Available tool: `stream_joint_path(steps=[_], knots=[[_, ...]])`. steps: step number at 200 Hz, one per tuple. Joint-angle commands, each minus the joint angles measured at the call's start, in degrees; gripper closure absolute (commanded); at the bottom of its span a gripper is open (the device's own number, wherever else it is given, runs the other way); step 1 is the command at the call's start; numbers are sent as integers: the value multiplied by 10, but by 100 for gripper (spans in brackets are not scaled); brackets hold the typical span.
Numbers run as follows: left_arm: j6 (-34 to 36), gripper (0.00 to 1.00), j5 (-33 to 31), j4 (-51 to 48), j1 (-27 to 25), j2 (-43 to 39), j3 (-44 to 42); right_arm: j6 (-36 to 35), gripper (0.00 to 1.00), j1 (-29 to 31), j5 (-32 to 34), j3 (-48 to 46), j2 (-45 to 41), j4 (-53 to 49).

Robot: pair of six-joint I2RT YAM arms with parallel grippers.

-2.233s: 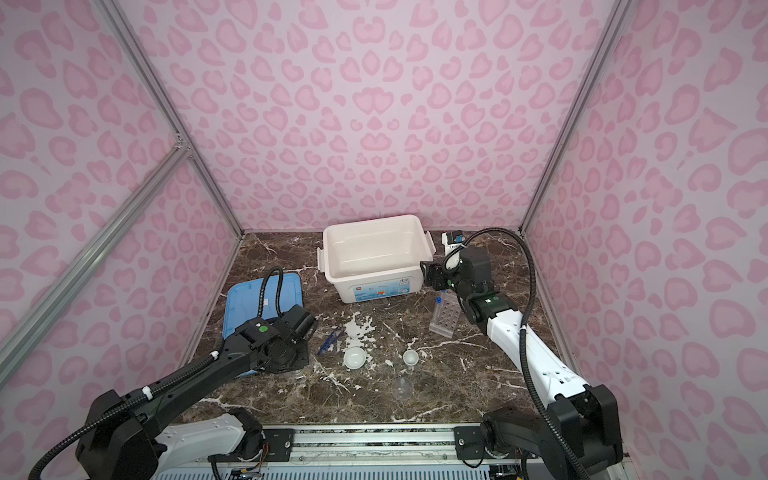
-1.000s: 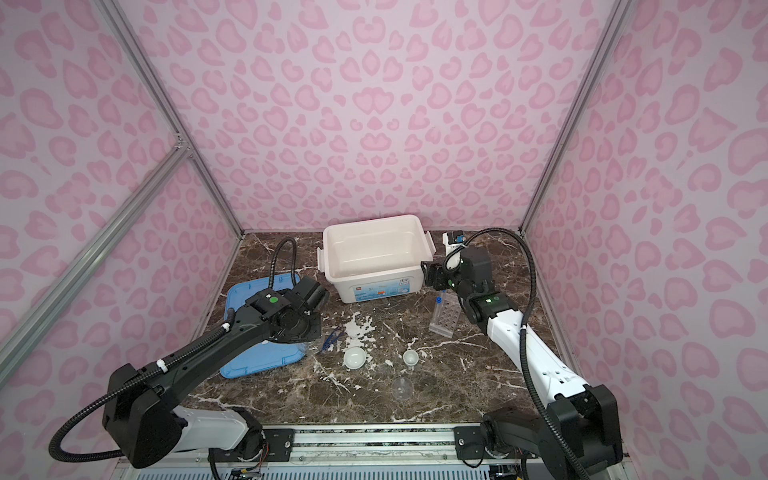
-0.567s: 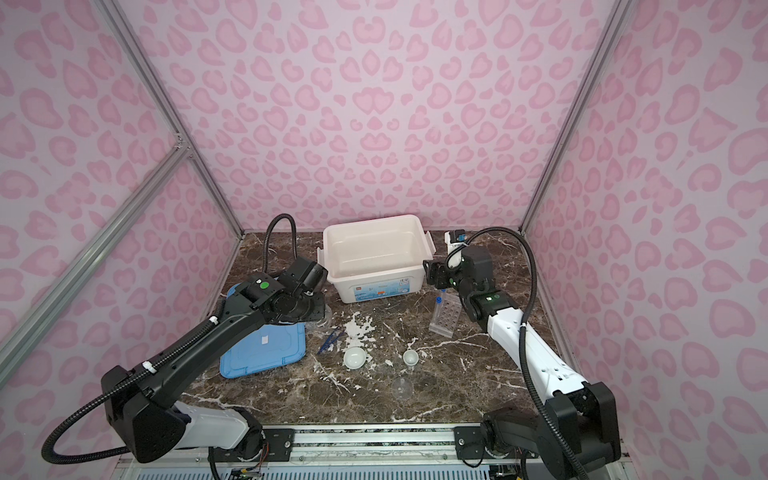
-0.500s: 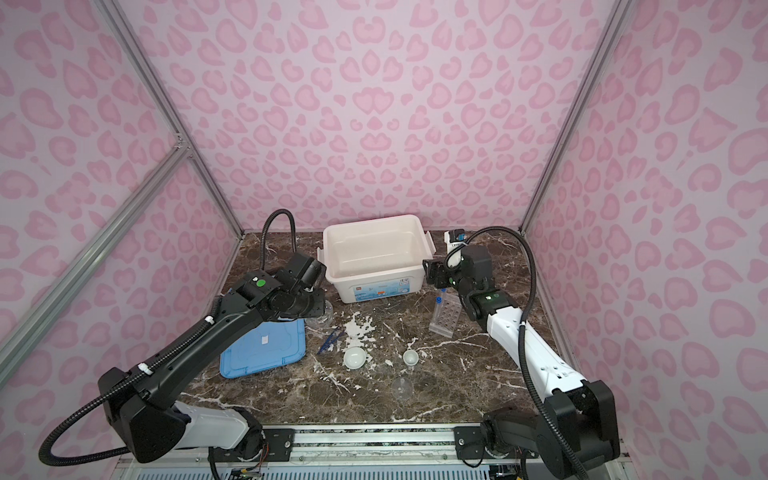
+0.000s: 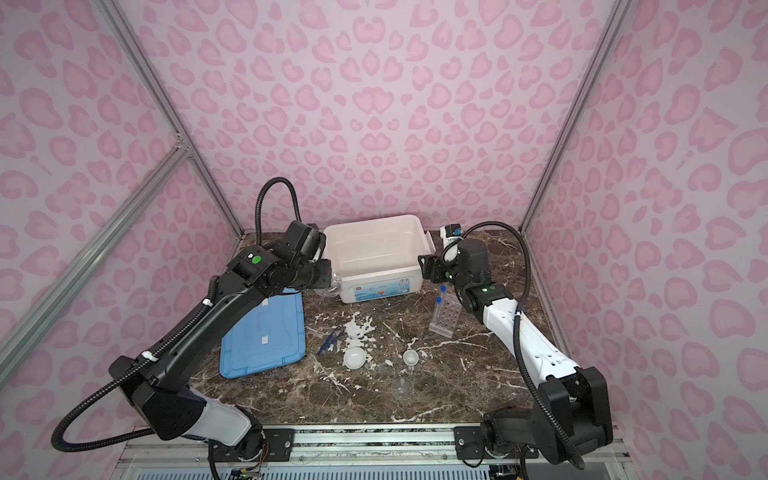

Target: Organize the chemistry lab equipment

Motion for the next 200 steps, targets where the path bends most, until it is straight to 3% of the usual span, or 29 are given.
stream_joint_path(steps=[1, 120, 200], knots=[[29, 88, 10, 13, 9, 28, 45, 10, 20, 1, -6, 6, 5, 9], [104, 88, 91, -5, 84, 278, 336, 14, 23, 15, 11, 35, 30, -21], [136, 88, 109, 19, 100, 369, 379, 16, 25, 31, 29, 54, 55, -37]])
